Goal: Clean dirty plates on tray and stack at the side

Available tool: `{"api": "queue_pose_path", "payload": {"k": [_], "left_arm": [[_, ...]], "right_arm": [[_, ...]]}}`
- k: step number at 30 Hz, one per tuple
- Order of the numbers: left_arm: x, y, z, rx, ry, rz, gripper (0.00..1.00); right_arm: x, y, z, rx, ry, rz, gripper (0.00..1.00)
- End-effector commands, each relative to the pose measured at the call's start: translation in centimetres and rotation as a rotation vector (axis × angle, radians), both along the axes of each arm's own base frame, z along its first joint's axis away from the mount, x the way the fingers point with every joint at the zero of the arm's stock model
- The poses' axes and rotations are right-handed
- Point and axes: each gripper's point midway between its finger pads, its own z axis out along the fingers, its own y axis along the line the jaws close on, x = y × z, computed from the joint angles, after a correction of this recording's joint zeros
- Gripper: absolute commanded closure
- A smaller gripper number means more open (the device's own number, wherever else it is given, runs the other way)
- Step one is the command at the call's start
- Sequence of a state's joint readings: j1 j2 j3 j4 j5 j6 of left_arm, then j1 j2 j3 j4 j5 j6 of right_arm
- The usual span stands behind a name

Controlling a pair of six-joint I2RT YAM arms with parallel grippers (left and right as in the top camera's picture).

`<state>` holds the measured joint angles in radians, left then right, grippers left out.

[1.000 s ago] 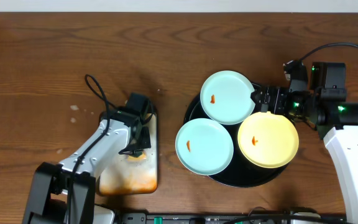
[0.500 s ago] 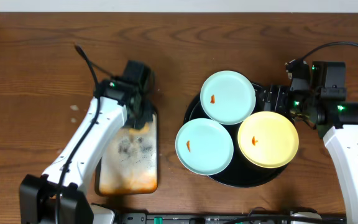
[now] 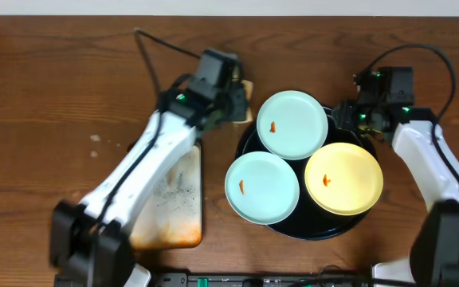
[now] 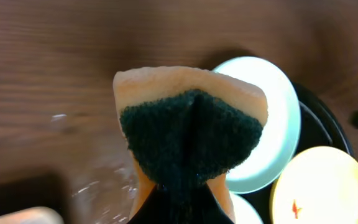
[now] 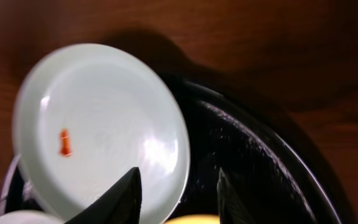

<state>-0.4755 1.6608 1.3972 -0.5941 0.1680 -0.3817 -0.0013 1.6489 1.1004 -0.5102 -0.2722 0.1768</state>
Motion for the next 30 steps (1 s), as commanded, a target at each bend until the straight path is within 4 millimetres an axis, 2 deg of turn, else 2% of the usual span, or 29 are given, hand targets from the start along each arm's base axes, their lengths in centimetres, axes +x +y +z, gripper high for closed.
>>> {"api": "queue_pose_path", "payload": {"k": [1,5,10,14,21,28,30], "left_arm": [[0.8,-4.5,-1.8,-0.048,0.07,-0.09,0.92],[1.0,-7.1,-2.9,-0.03,0.064,-0.142,0.92],[0.3,-8.4,-5.0,0.028,0.074,-0.156,0.92],[-0.6,-10.1,-6.6,0.039,0.089,-0.195,0.92],[-1.1,-12.7,-8.2,0.022,0.085,-0.219,0.92],[-0.2,-13.0,-8.2,0.007,0.059,-0.179,0.91],[-0.2,-13.1,-8.1,-0.005,0.065,-0.161,0.91]], "right_arm": [[0.9,0.3,-1.5,-0.022,0.009,0.03,0.64],[1.4,1.2,-3.4,0.0,0.016,0.095,0.64],[1.3,2.6,-6.3,0.022,0.062,0.143,0.64],[1.4,3.2,-8.2,0.022,0.085,0.155,0.68],[1.6,3.1,-8.5,0.018,0.081,0.153,0.77],[1.1,2.5,-8.9,-0.009,0.111,0.132,0.89],[1.1,2.5,-8.9,-0.006,0.112,0.128,0.89]]}}
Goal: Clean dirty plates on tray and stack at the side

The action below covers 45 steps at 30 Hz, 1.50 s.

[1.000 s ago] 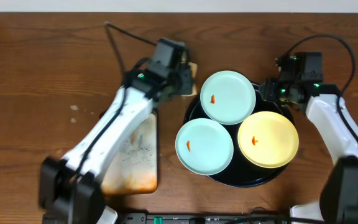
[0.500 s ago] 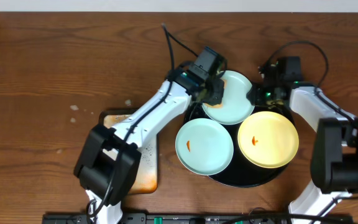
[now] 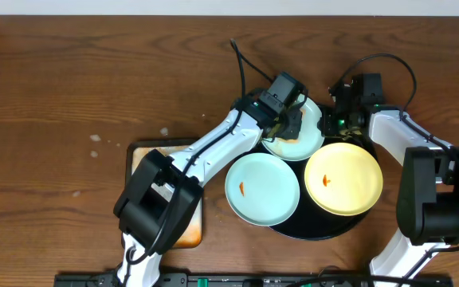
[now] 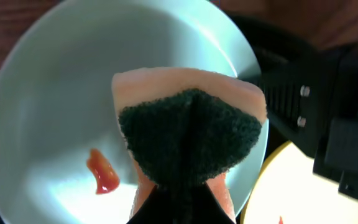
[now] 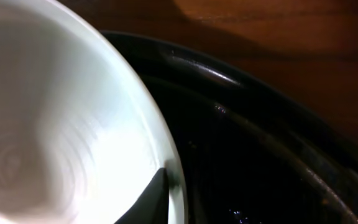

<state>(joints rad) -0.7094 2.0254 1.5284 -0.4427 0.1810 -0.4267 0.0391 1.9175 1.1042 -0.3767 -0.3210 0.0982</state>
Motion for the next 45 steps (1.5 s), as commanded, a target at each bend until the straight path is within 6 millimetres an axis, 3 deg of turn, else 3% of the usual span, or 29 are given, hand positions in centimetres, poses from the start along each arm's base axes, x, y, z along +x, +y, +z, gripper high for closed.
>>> {"api": "queue_pose_path", "payload": {"k": [1,10,20,30,37,41,45], "left_arm": [[1.0,-0.3,1.3,-0.028,-0.019,0.055,0.91],[0.7,-0.4,-2.2,0.004,0.046,0.064,0.91],[0.9,-0.3,-2.3,0.011,0.035,0.066,0.91],[1.4,1.4,-5.8,0.153,0.002,0.021,0.91],[0.8,-1.2,-5.0,0.012,0.052,0.001,0.89],[1.3,-0.4,-5.2,0.059,0.022,0.021,0.89],[2.6,2.4,-5.7,0.228,-0.076,0.022,0.88]], "right_arm": [[0.2,0.1,-0.2,-0.012,0.007,-0.01,0.89],[-0.5,-0.4,-0.4,-0.037,0.039,-0.025,0.9],[-0.7,-1.6,1.6,-0.122,0.01,-0.05,0.93],[-1.4,-0.9,1.7,-0.179,0.019,-0.028,0.94],[-1.6,-0.4,1.7,-0.202,0.02,-0.012,0.94],[-1.7,-0.4,1.6,-0.202,0.024,-0.012,0.95],[-1.7,-0.4,1.6,-0.202,0.024,-0.011,0.95]]}}
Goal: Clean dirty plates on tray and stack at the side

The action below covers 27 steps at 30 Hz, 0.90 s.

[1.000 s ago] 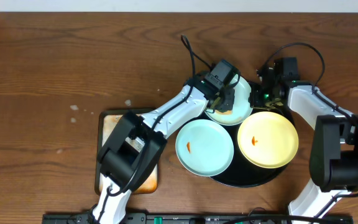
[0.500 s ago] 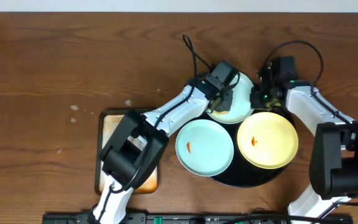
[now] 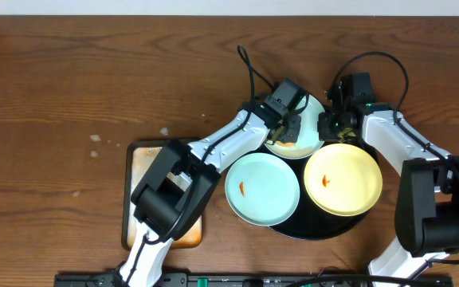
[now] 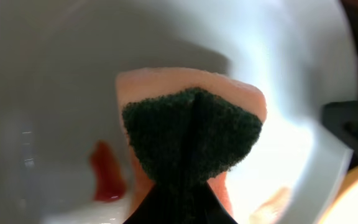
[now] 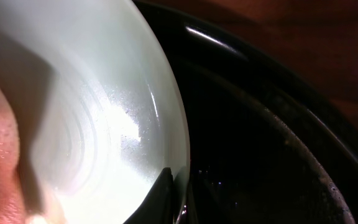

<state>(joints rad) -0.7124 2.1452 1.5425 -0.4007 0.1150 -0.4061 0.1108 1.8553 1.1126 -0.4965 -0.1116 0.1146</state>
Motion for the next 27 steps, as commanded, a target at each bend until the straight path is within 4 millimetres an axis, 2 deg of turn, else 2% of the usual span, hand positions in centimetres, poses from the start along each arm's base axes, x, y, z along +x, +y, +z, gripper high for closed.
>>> {"api": "queue_pose_path", "payload": {"k": [1,7,14,17,21,24,27], "left_arm": [[1.8,2.7,-0.8,0.183,-0.103,-0.003,0.89],[3.9,6.6,-0.4,0.41,-0.226,-0.022,0.88],[4.4,8.2,0.0,0.452,-0.211,-0.014,0.89],[4.5,7.7,1.5,0.446,-0.213,-0.011,0.89],[4.7,7.1,4.8,0.402,-0.232,0.037,0.89],[4.6,7.1,6.8,0.372,-0.237,0.077,0.89],[4.0,7.6,7.9,0.362,-0.228,0.099,0.89]], "right_arm": [[0.0,0.4,0.7,-0.007,-0.014,0.007,0.95],[0.0,0.4,0.7,-0.007,-0.011,0.007,0.95],[0.0,0.4,0.7,-0.008,-0.011,0.007,0.95],[0.0,0.3,0.7,-0.012,-0.011,0.005,0.95],[0.0,0.0,0.7,-0.03,-0.012,-0.002,0.96],[0.0,-0.1,0.7,-0.032,-0.014,-0.002,0.96],[0.1,-0.5,0.6,-0.057,-0.017,-0.011,0.96]]}}
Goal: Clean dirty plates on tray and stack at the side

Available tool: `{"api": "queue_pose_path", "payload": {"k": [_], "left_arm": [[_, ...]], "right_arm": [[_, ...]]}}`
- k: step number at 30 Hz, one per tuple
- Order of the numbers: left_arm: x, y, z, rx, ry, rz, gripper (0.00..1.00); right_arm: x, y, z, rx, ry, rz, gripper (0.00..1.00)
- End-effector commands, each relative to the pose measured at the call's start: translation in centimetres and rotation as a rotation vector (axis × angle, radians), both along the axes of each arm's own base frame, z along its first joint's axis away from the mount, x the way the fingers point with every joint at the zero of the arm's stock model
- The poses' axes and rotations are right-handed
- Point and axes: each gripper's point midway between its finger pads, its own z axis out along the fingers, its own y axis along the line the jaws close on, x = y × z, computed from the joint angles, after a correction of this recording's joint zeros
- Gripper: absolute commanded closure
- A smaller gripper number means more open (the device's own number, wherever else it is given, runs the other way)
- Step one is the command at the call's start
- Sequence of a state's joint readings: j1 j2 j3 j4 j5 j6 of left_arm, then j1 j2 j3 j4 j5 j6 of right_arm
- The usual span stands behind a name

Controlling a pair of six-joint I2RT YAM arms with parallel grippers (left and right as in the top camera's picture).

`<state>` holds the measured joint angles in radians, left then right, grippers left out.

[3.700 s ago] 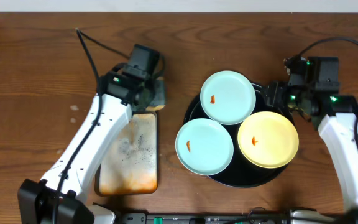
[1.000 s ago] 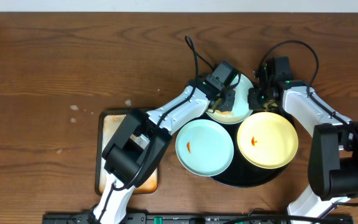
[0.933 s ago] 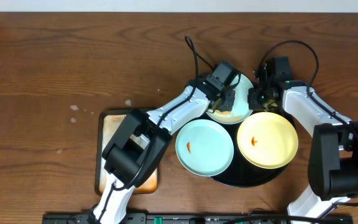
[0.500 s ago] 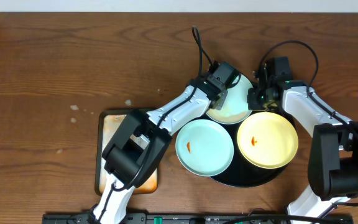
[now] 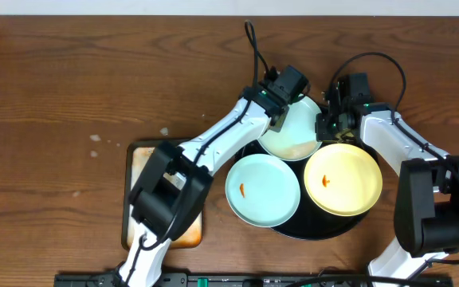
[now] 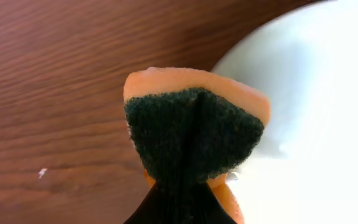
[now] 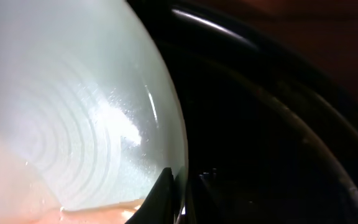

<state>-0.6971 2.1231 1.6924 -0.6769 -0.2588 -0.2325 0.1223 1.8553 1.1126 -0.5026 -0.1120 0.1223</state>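
A pale green plate [image 5: 292,127] lies at the back of the black tray [image 5: 319,229]. No red mark shows on it, only an orange smear [image 5: 297,149] along its near side. My left gripper [image 5: 280,94] is shut on an orange sponge [image 6: 194,130] with a dark green pad, at the plate's [image 6: 316,112] far-left rim. My right gripper [image 5: 323,127] is shut on the plate's [image 7: 73,106] right rim, fingers [image 7: 166,193] pinching its edge. A second green plate [image 5: 263,189] and a yellow plate [image 5: 343,179] each carry a red stain.
A stained wooden board [image 5: 138,159] lies left of the tray, partly under my left arm. Brown wooden table [image 6: 61,81] stretches to the left and back. The tray's dark floor [image 7: 272,124] shows beside the held plate.
The sponge has moved from the middle of the back plate, beside the red stain, to its far-left rim. The red stain no longer shows. My right gripper still holds the rim.
First the sponge was left of the tray and my right gripper stood open at the back plate's rim. Then the sponge hung over that plate with the right gripper shut on its rim. It then pressed beside the stain; now only an orange smear shows.
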Motion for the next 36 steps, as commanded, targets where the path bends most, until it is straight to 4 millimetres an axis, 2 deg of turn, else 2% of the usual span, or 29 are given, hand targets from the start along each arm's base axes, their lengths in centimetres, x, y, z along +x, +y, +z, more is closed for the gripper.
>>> {"api": "queue_pose_path", "payload": {"k": [1,5,8,14,18,23,28,36], "left_arm": [[0.6,1.0,3.9,-0.041,-0.061,0.076,0.89],[-0.8,0.6,3.6,-0.075,0.01,0.056,0.89],[-1.7,0.6,3.2,-0.093,0.057,0.081,0.89],[-3.0,0.3,2.7,-0.124,0.126,0.09,0.89],[-3.3,-0.2,2.6,-0.154,0.149,0.089,0.89],[-3.2,-0.4,2.7,-0.164,0.144,0.09,0.89],[-3.1,-0.5,2.7,-0.166,0.141,0.089,0.89],[-3.1,-0.4,2.7,-0.165,0.141,0.089,0.89]], "right_arm": [[0.4,-1.1,0.7,-0.068,-0.026,-0.018,0.96],[0.8,-1.7,1.1,-0.099,-0.041,-0.03,0.99],[1.4,-1.9,2.1,-0.113,-0.071,-0.038,0.99],[3.0,-3.4,6.8,-0.21,-0.204,-0.03,0.99],[2.8,-4.6,9.7,-0.294,-0.27,-0.03,0.99],[2.0,-5.2,12.8,-0.405,-0.324,0.022,0.99],[1.6,-3.7,14.6,-0.48,-0.366,0.135,0.99],[0.3,-3.4,18.0,-0.872,-0.404,0.173,0.99]]}}
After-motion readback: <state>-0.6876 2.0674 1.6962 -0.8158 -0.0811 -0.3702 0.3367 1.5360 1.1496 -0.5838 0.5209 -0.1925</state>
